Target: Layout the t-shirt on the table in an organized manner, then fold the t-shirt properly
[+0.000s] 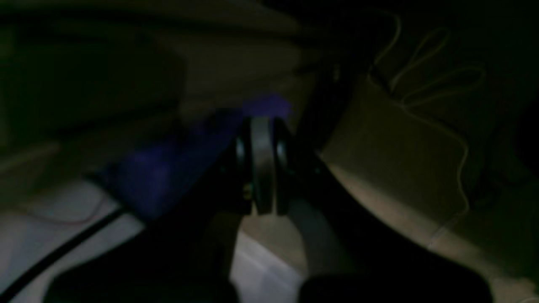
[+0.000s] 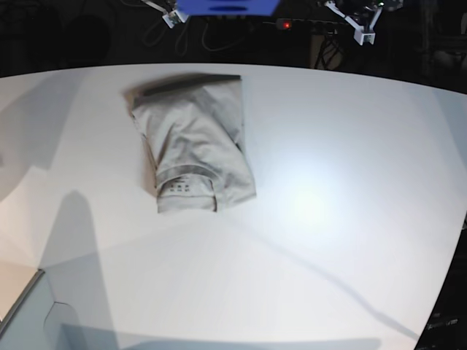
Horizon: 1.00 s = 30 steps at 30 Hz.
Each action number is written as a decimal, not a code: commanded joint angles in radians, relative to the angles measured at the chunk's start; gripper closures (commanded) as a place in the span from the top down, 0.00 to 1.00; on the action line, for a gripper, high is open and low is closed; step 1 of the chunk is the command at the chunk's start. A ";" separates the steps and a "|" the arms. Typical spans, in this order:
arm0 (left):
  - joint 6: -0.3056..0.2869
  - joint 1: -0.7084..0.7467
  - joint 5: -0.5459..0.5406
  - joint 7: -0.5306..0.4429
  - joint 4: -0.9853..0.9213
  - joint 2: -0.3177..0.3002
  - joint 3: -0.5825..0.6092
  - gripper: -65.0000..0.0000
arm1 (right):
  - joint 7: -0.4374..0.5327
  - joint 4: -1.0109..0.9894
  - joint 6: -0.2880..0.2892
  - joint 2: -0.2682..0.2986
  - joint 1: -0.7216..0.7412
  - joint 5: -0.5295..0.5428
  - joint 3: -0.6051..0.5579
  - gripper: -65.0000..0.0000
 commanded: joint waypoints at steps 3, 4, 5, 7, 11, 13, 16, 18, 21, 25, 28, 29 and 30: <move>0.000 -0.085 -0.003 -0.148 -0.249 -0.046 -0.002 0.00 | 0.111 -0.139 0.017 0.013 0.030 0.007 -0.010 0.00; 0.000 -0.108 0.014 -0.203 -0.318 -0.053 0.000 0.00 | 0.151 -0.198 0.017 0.014 0.053 0.005 -0.010 0.00; 0.001 -0.129 0.044 -0.246 -0.373 -0.056 0.000 0.00 | 0.182 -0.247 0.017 0.024 0.070 0.005 -0.010 0.00; 0.038 -0.163 0.144 -0.317 -0.459 -0.056 -0.002 0.00 | 0.248 -0.374 0.017 0.042 0.114 0.005 -0.022 0.00; 0.248 -0.183 0.276 -0.372 -0.514 -0.043 -0.004 0.00 | 0.397 -0.626 -0.111 0.084 0.208 0.005 -0.086 0.00; 0.328 -0.186 0.290 -0.372 -0.520 -0.017 -0.005 0.00 | 0.501 -0.762 -0.217 0.090 0.252 0.005 -0.122 0.00; 0.391 -0.193 0.296 -0.372 -0.520 0.013 -0.005 0.00 | 0.645 -0.917 -0.387 0.088 0.310 0.005 -0.154 0.00; 0.408 -0.216 0.296 -0.369 -0.523 0.033 -0.004 0.00 | 0.704 -0.982 -0.521 0.084 0.332 0.005 -0.157 0.00; 0.413 -0.221 0.296 -0.369 -0.525 0.059 -0.004 0.00 | 0.719 -1.000 -0.742 0.057 0.340 0.005 -0.157 0.00; 0.413 -0.233 0.298 -0.369 -0.525 0.080 -0.004 0.00 | 0.725 -1.002 -0.906 0.039 0.341 0.005 -0.155 0.00; 0.413 -0.236 0.298 -0.364 -0.536 0.080 -0.004 0.00 | 0.720 -1.002 -0.921 0.019 0.344 0.010 -0.148 0.00; 0.413 -0.236 0.298 -0.355 -0.551 0.079 -0.004 0.00 | 0.720 -1.003 -0.921 0.010 0.344 0.012 -0.141 0.00; 0.411 -0.236 0.298 -0.350 -0.559 0.076 -0.004 0.00 | 0.720 -1.003 -0.921 0.001 0.344 0.012 -0.123 0.00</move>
